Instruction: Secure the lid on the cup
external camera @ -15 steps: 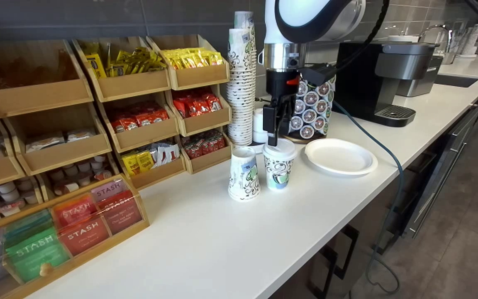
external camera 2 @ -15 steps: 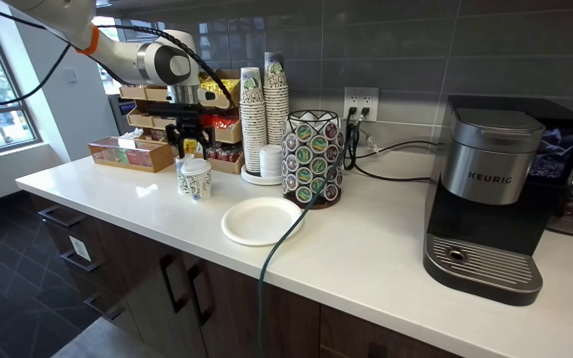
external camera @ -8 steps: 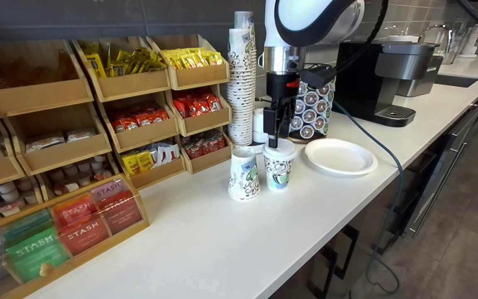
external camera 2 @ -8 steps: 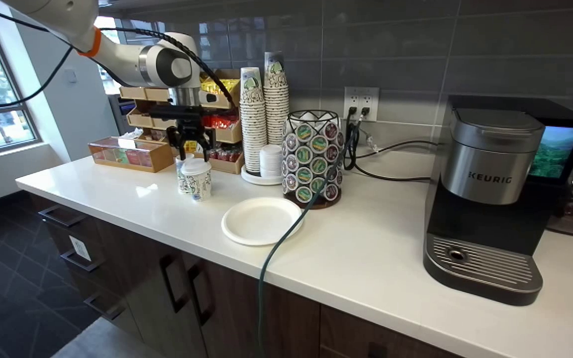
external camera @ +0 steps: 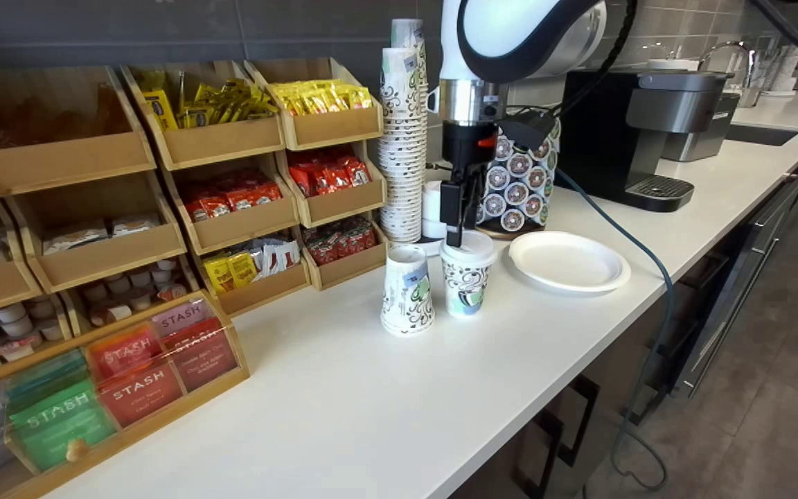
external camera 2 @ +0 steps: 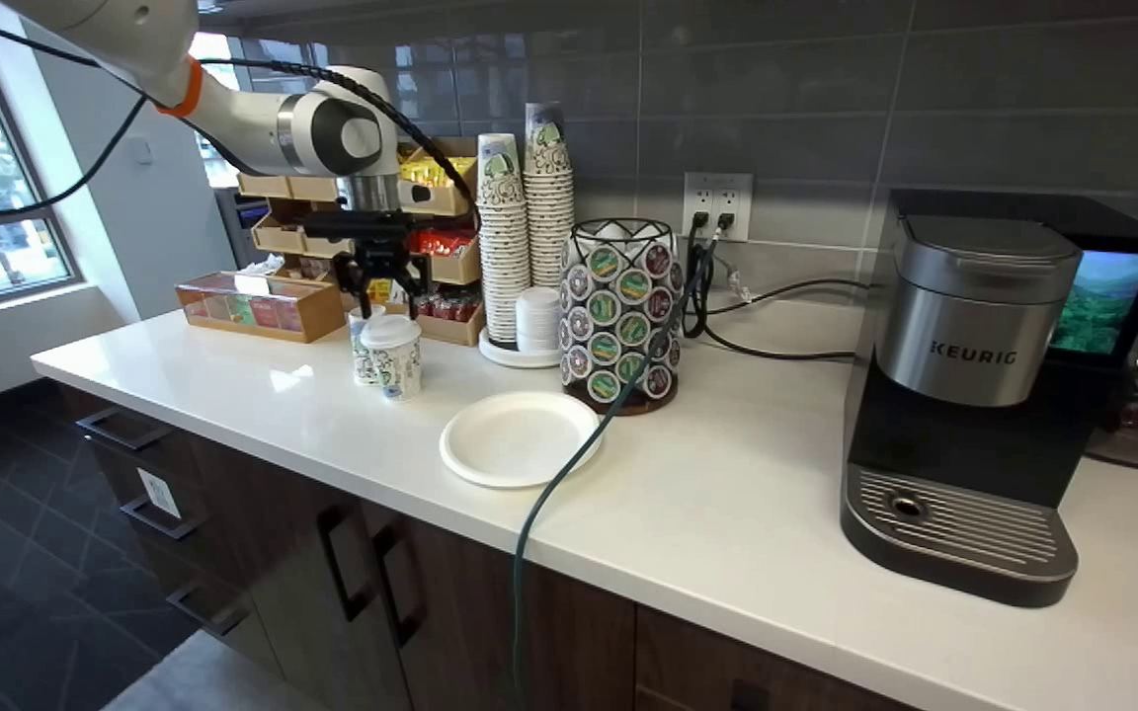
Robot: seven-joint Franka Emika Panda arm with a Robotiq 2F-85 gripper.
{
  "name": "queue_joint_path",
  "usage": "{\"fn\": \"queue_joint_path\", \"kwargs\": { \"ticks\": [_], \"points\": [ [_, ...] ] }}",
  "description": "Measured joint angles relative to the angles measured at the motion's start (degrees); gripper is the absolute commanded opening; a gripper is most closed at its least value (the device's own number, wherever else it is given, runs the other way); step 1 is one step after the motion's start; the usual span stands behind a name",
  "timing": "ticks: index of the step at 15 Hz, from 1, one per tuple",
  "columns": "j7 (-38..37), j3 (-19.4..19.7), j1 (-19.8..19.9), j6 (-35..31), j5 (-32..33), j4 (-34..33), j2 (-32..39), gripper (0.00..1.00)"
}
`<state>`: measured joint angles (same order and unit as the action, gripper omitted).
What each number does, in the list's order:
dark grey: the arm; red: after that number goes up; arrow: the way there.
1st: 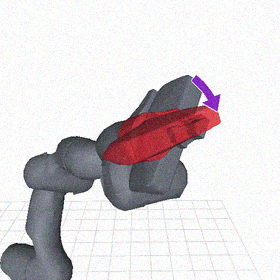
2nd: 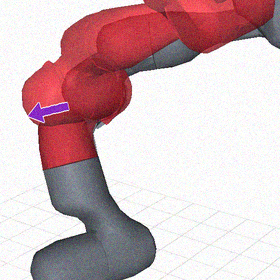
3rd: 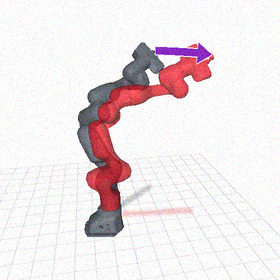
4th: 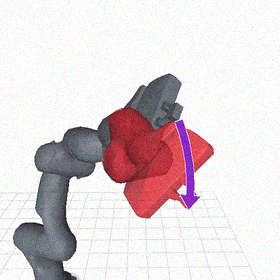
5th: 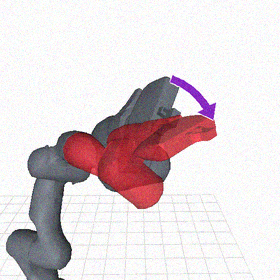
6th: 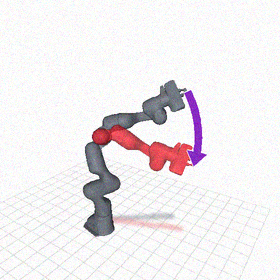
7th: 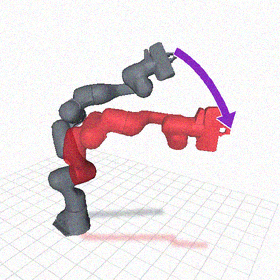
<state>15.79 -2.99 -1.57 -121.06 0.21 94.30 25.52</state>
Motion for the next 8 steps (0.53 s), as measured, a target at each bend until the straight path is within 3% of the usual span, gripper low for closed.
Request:
{"fn": "queue_joint_path", "kwargs": {
  "ticks": [3, 5, 6, 7, 8],
  "points": [
    [3.83, 0.00, 0.11, 0.71, 0.92, -0.67, -0.48, 0.75],
    [8.10, -0.01, 0.26, 4.22, 2.22, -1.83, -0.54, 0.82],
    [10.43, 0.00, 0.32, 6.09, 3.11, -2.44, -0.54, 0.79],
    [12.74, -0.01, 0.35, 7.62, 4.13, -2.91, -0.54, 0.89],
    [14.95, -0.03, 0.34, 8.77, 5.40, -3.29, -0.54, 0.85]
  ]
}}
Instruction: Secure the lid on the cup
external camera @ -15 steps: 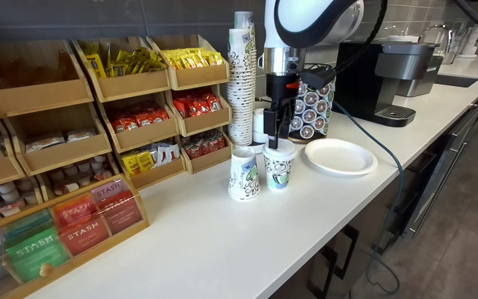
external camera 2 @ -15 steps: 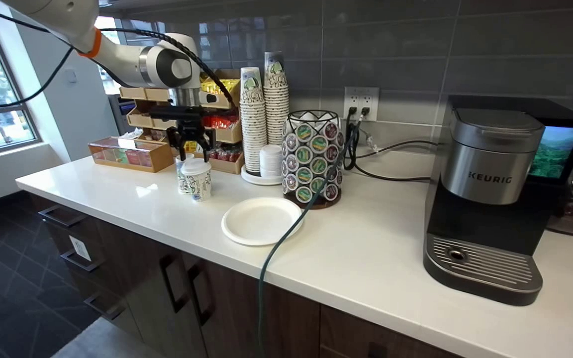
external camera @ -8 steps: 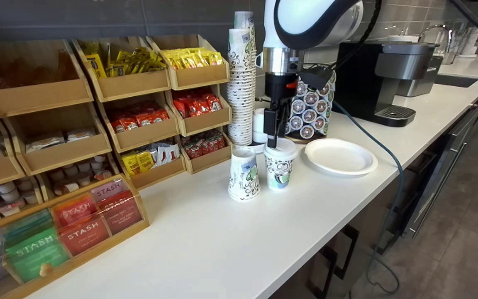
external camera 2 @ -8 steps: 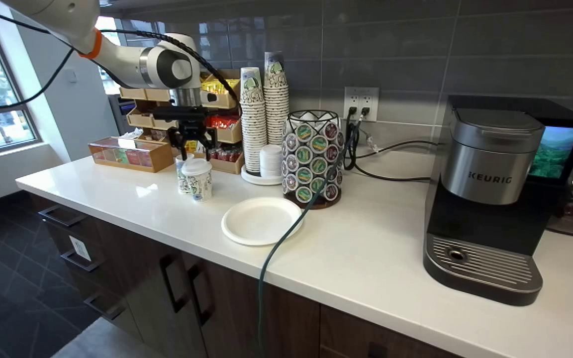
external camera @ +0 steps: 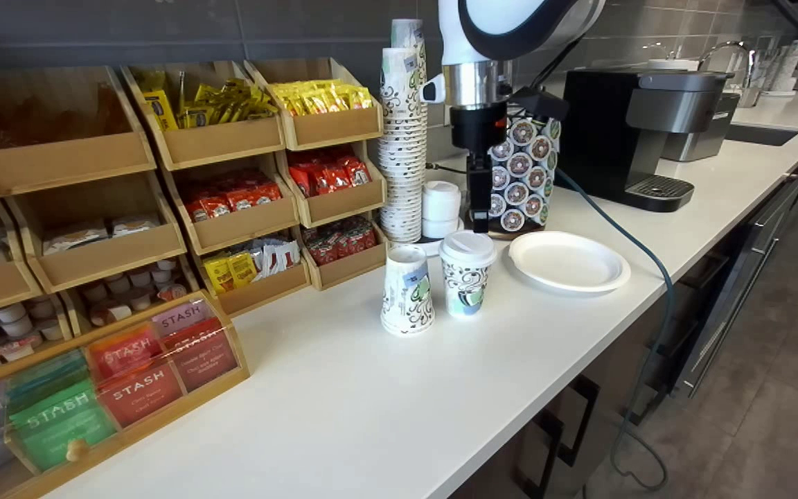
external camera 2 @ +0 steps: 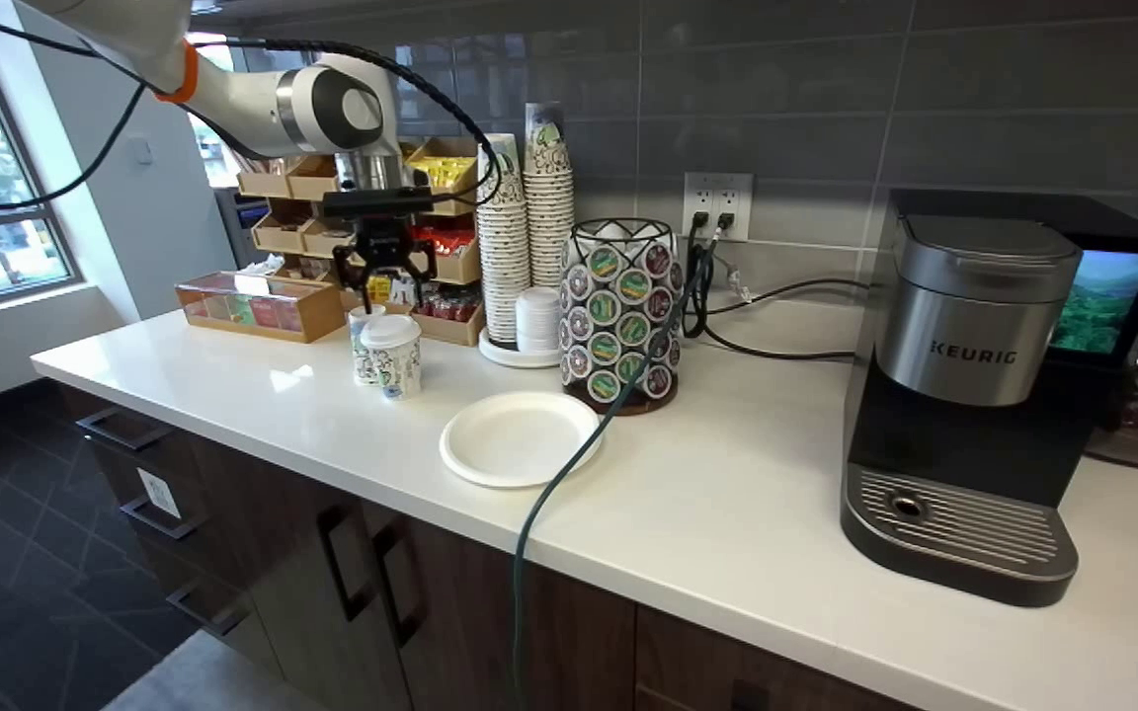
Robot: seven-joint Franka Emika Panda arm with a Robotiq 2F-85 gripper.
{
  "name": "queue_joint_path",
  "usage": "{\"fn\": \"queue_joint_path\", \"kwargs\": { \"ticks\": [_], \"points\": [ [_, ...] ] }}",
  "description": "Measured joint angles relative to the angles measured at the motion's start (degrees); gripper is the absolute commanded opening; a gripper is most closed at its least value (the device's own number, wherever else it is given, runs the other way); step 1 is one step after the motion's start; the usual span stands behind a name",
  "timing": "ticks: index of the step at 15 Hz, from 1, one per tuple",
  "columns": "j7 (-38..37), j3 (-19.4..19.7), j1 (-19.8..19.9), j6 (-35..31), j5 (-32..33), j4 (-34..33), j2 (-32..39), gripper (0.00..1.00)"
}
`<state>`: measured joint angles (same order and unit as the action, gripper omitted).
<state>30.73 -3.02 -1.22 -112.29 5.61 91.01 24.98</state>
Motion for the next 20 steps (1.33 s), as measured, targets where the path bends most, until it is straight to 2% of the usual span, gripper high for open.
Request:
{"fn": "queue_joint_path", "kwargs": {
  "ticks": [1, 4, 10, 11, 12, 13, 14, 15, 16, 20],
  "points": [
    [2.10, -0.09, -0.02, 0.87, 1.27, -0.30, 0.00, 0.87],
    [8.92, -0.83, -0.11, 2.34, 3.94, -0.72, 0.01, 0.83],
    [26.66, -2.57, 0.46, 2.60, 3.80, -0.74, 0.02, 0.85],
    [29.81, -2.69, 0.68, 2.60, 3.79, -0.74, 0.03, 0.87],
    [32.68, -2.73, 0.87, 2.60, 3.76, -0.74, 0.04, 0.98],
    [35.24, -2.75, 1.04, 2.60, 3.68, -0.74, 0.09, 0.87],
    [37.38, -2.83, 1.22, 2.60, 3.10, -0.74, 0.15, 0.89],
    [38.86, -2.90, 1.37, 2.60, 2.54, -0.74, 0.22, 0.96],
    [39.64, -2.94, 1.45, 2.60, 2.25, -0.74, 0.26, 0.98],
    [40.33, -3.02, 1.47, 2.60, 2.04, -0.74, 0.28, 0.98]
  ]
}}
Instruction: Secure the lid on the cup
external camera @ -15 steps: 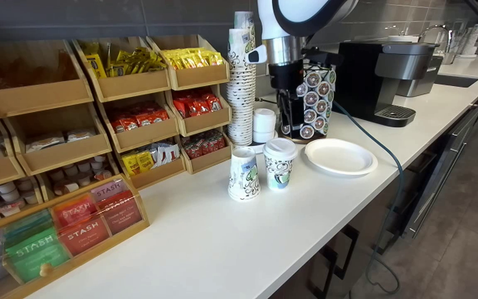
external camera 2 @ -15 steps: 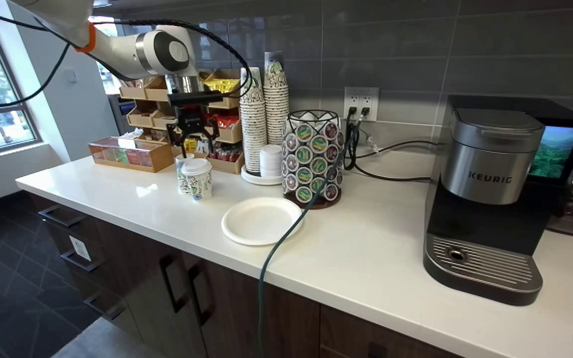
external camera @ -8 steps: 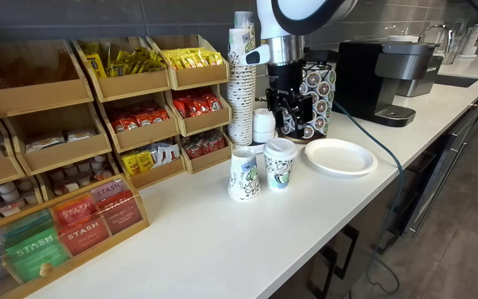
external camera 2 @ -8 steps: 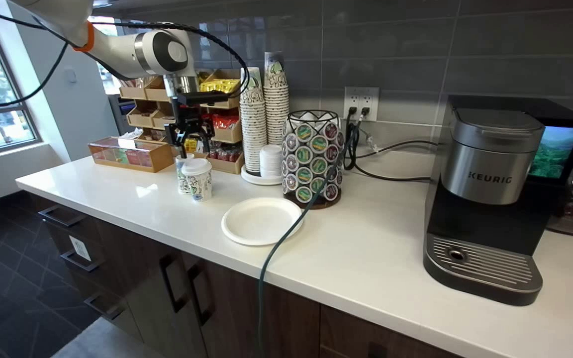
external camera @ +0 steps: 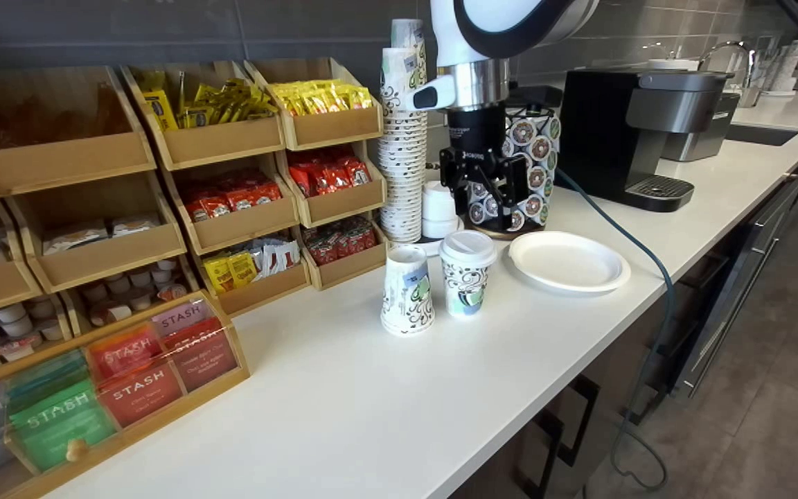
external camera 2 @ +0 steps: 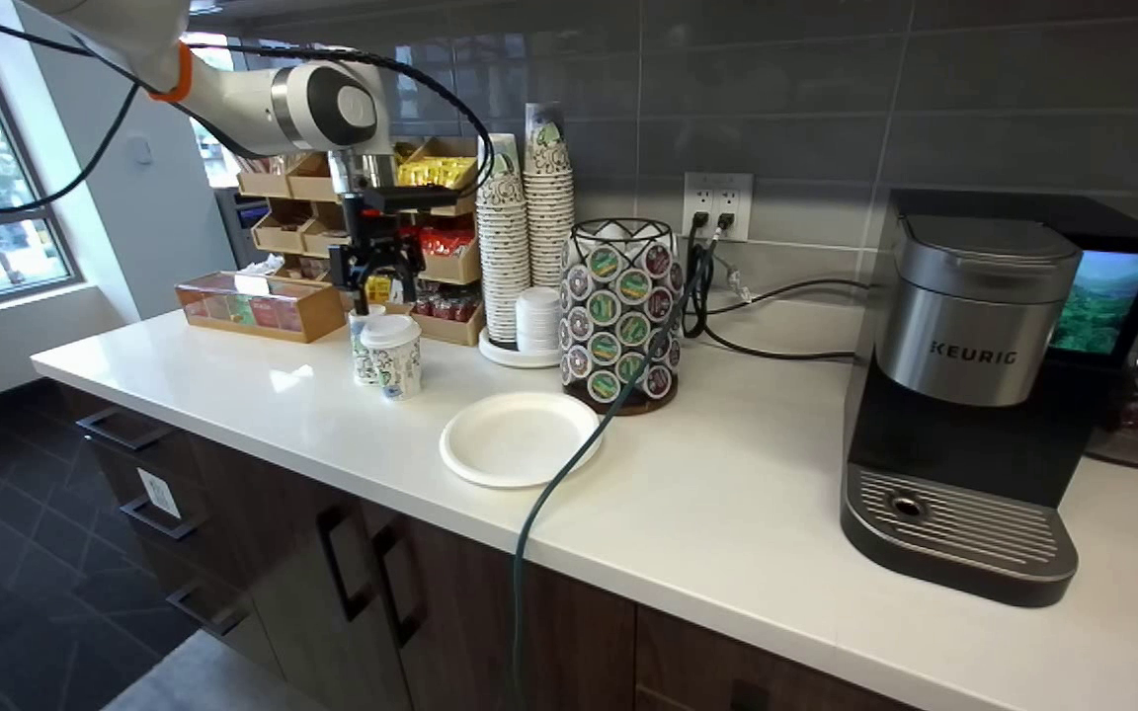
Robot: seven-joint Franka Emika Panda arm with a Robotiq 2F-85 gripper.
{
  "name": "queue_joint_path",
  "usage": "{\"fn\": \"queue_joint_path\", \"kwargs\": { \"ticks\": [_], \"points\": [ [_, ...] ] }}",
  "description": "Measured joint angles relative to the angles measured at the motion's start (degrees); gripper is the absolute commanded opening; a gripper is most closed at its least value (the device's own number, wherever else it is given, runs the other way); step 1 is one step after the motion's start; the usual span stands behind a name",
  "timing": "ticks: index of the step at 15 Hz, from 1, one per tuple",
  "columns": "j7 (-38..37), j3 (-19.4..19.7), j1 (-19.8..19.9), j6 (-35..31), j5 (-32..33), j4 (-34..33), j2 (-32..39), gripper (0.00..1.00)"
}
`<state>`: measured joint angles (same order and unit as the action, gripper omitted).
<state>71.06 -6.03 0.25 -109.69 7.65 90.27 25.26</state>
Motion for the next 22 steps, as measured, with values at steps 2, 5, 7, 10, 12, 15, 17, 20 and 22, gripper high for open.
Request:
{"fn": "queue_joint_path", "kwargs": {
  "ticks": [2, 5, 7, 10, 12, 15, 17, 20, 22],
  "points": [
    [0.04, -0.02, 0.00, 0.00, 0.00, 0.00, 0.00, 1.00],
    [0.86, -0.10, -0.07, -0.77, -0.04, 0.00, 0.02, 1.00],
    [3.23, -0.34, -0.05, -2.41, -0.78, 0.00, 0.16, 1.00],
    [7.69, -0.56, 0.22, -4.25, -3.68, 0.00, 0.56, 0.98],
    [10.32, -0.67, 0.63, -4.87, -5.50, 0.00, 0.78, 0.89],
    [13.01, -0.66, 1.24, -5.66, -6.77, 0.00, 0.94, 0.77],
    [13.85, -0.66, 1.42, -6.28, -6.79, 0.00, 1.06, 0.71],
    [14.53, -0.66, 1.45, -7.45, -6.79, 0.00, 1.47, 0.67],
    [14.72, -0.66, 1.45, -8.05, -6.79, 0.00, 1.81, 0.65]
  ]
}}
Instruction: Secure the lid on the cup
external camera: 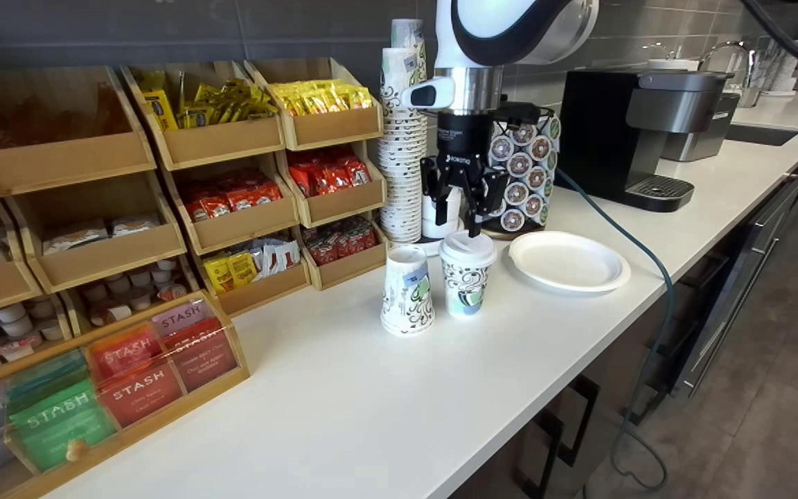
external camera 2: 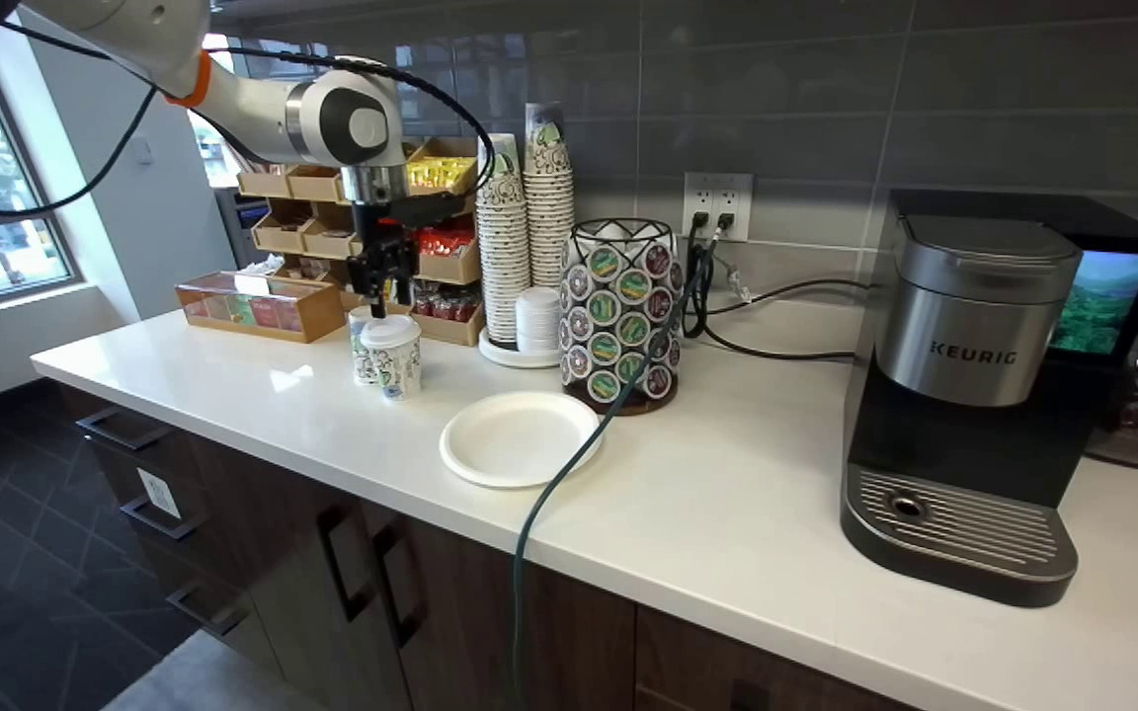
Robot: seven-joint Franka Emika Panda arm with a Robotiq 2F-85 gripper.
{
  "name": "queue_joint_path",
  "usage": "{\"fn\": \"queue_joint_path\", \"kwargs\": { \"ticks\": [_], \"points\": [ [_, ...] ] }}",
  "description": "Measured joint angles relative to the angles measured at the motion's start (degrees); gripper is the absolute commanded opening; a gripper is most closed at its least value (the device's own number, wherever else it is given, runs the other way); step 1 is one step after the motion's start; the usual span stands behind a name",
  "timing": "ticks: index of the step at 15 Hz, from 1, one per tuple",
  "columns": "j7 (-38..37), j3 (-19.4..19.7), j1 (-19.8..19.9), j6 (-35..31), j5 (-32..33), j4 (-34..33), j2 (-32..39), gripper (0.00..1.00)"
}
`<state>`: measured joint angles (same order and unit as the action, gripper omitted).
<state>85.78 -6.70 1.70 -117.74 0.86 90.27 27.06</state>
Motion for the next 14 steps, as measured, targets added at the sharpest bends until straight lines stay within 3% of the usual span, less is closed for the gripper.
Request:
{"fn": "queue_joint_path", "kwargs": {
  "ticks": [1, 7, 14],
  "points": [
    [0.05, 0.00, 0.00, -0.28, 0.00, 0.00, 0.17, 0.62],
    [0.07, 0.18, 0.05, -2.36, 0.02, 0.04, 1.16, 0.70],
    [0.11, 0.30, 0.26, -2.60, 0.04, 0.13, 1.19, 0.70]
  ]
}}
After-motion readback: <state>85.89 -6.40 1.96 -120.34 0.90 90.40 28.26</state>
